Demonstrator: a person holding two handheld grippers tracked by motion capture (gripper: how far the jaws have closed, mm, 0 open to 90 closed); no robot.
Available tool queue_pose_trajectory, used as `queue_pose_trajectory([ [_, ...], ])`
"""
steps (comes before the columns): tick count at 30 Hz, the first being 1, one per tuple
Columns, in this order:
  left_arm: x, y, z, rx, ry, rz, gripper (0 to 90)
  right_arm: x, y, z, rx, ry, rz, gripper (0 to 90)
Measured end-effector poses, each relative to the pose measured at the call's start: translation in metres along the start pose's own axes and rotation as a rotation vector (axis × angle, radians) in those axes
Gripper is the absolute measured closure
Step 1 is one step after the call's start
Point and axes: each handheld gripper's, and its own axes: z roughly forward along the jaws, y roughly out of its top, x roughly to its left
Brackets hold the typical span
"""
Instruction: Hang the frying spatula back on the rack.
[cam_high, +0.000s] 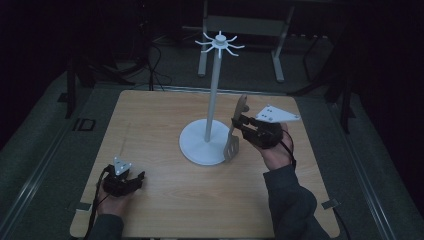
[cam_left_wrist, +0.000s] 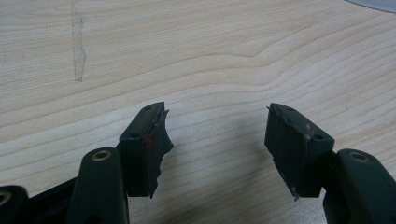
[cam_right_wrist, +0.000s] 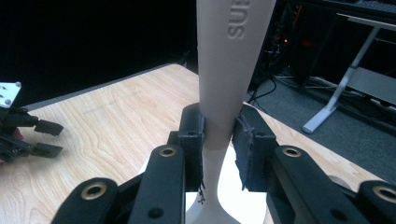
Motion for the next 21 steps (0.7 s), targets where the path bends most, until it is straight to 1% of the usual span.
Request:
queue_pose_trajectory([
  [14, 0.0, 0.0, 0.0, -0.003, 0.0, -0.002, 39.1, -0.004, 0.012, 0.0, -0.01, -0.01, -0.004, 74.0],
  [21, 0.0, 0.0, 0.0, -0.003, 0.001, -0.002, 39.1, -0.005, 0.019, 0.0, -0.011, -0.008, -0.011, 74.0],
])
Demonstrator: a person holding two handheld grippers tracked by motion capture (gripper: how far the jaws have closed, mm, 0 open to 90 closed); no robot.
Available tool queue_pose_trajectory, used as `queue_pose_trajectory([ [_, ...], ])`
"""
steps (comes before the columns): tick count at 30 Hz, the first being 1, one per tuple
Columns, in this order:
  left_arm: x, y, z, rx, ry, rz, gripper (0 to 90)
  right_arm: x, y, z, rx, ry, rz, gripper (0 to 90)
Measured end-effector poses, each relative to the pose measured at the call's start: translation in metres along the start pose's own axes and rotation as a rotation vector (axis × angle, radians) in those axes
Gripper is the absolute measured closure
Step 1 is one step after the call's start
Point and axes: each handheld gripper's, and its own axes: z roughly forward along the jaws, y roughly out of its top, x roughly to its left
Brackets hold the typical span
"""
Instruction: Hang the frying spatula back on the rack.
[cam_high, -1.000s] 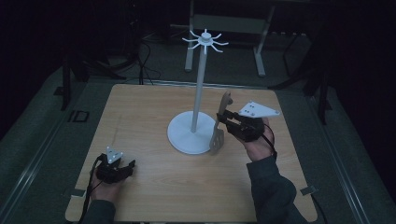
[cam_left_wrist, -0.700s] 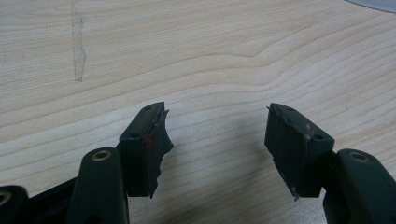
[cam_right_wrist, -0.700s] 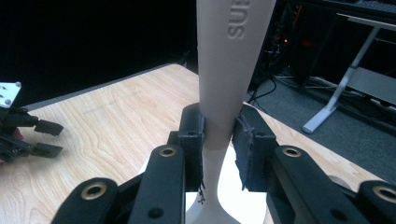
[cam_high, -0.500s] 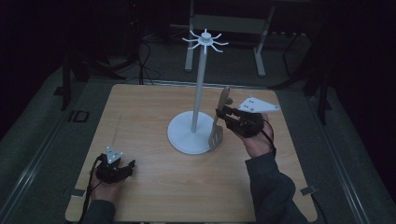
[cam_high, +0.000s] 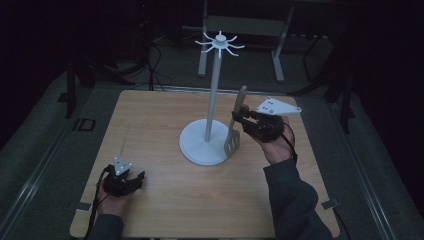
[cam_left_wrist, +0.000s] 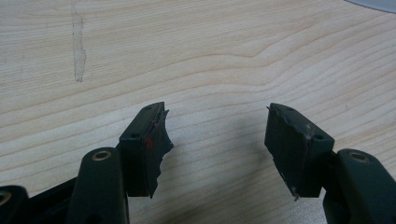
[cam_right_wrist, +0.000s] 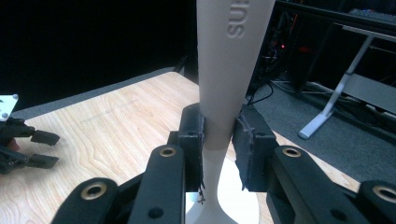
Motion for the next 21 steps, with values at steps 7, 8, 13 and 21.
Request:
queue_pose_trajectory([
  [7, 0.0, 0.0, 0.0, 0.003, -0.001, 0.003, 39.1, -0.002, 0.007, 0.001, -0.002, 0.002, 0.0, 74.0],
  [8, 0.0, 0.0, 0.0, 0.003, -0.001, 0.004, 39.1, -0.002, 0.008, 0.001, -0.002, 0.003, 0.0, 74.0],
  [13, 0.0, 0.0, 0.0, 0.004, 0.0, 0.002, 39.1, -0.004, 0.013, 0.002, -0.002, 0.003, 0.0, 74.0],
  [21, 0.001, 0.0, 0.0, 0.001, 0.001, -0.001, 39.1, -0.008, 0.02, 0.004, -0.004, 0.0, 0.011, 74.0],
])
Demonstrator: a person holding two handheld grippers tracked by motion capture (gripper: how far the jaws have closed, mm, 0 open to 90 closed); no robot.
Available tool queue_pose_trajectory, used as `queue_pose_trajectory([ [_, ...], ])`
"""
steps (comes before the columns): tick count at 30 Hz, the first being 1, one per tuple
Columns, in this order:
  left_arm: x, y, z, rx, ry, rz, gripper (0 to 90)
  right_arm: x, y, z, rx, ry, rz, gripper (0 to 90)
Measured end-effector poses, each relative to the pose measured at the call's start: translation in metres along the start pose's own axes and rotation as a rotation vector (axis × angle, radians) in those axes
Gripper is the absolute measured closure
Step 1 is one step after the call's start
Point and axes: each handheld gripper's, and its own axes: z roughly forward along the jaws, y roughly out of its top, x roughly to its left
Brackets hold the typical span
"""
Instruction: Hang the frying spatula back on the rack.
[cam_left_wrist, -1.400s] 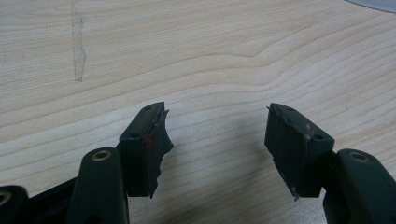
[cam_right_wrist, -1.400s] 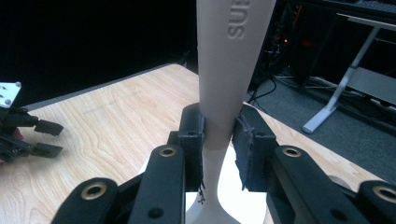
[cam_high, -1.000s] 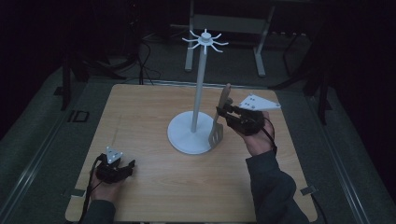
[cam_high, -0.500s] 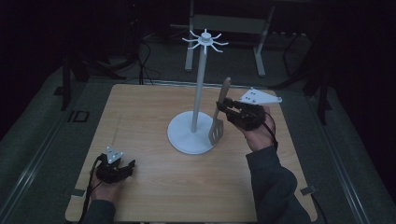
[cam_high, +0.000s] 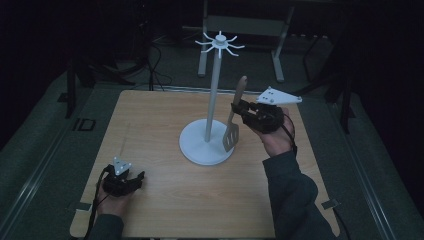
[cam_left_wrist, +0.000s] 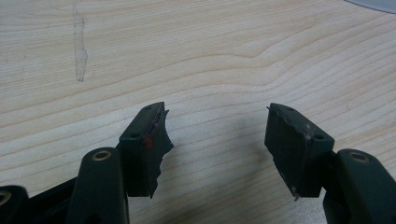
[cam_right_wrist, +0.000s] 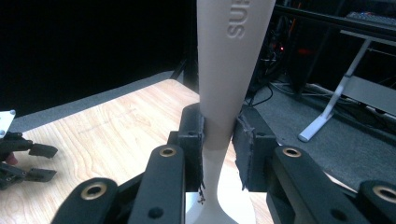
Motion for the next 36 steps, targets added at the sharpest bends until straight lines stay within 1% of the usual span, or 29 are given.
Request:
queue_pose_trajectory([
  [10, 0.0, 0.0, 0.0, 0.001, 0.002, -0.002, 39.1, -0.003, 0.007, 0.002, 0.007, 0.001, 0.005, 74.0],
  [22, 0.001, -0.002, -0.001, 0.001, 0.006, -0.004, 39.1, -0.005, 0.02, 0.004, 0.024, 0.001, 0.005, 73.9],
  [25, 0.001, -0.002, -0.001, 0.005, 0.006, 0.002, 39.1, -0.005, 0.024, 0.004, 0.024, -0.001, 0.005, 73.9],
  [36, 0.001, -0.002, -0.002, 0.0, 0.003, -0.003, 39.1, -0.008, 0.041, 0.009, 0.033, -0.001, 0.013, 74.0],
])
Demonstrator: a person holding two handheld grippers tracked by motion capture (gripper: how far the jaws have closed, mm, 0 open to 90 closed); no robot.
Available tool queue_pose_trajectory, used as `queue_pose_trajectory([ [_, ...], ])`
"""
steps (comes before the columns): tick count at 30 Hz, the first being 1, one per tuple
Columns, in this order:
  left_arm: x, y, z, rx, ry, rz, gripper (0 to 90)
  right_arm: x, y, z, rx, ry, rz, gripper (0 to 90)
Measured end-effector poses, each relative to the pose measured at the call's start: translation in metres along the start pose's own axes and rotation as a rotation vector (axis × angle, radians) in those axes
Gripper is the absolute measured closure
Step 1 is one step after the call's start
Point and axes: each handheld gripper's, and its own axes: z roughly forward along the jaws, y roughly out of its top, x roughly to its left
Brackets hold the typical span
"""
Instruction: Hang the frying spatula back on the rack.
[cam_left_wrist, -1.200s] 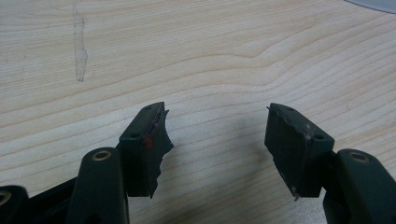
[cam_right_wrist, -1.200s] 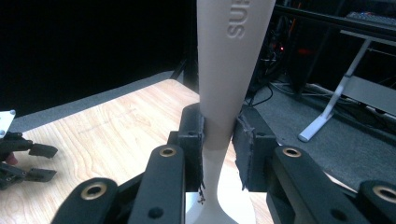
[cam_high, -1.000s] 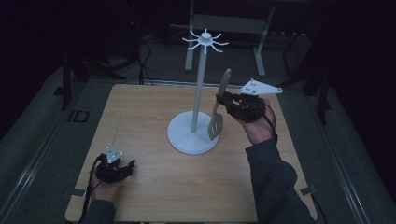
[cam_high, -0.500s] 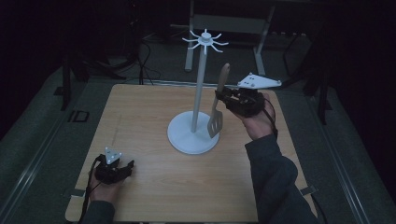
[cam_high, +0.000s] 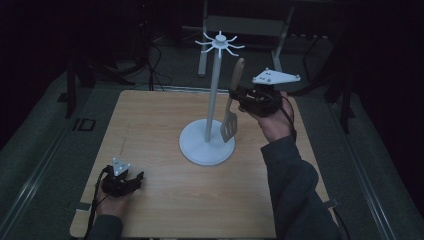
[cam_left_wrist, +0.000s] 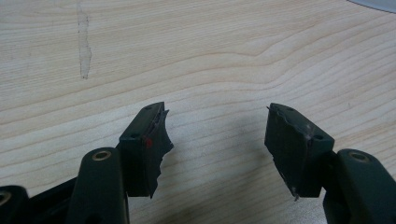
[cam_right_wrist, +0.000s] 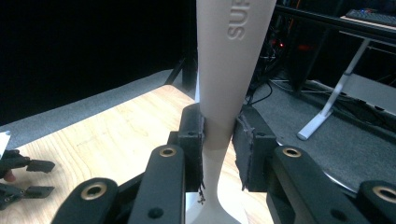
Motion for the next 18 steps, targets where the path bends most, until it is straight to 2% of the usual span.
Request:
queue_pose_trajectory([
  [7, 0.0, 0.0, 0.0, 0.0, 0.0, 0.001, 39.1, -0.001, 0.008, 0.001, -0.006, 0.001, 0.001, 74.0],
  [18, 0.0, 0.0, 0.0, 0.0, 0.0, -0.001, 39.1, -0.004, 0.015, 0.01, 0.021, 0.009, 0.014, 74.0],
])
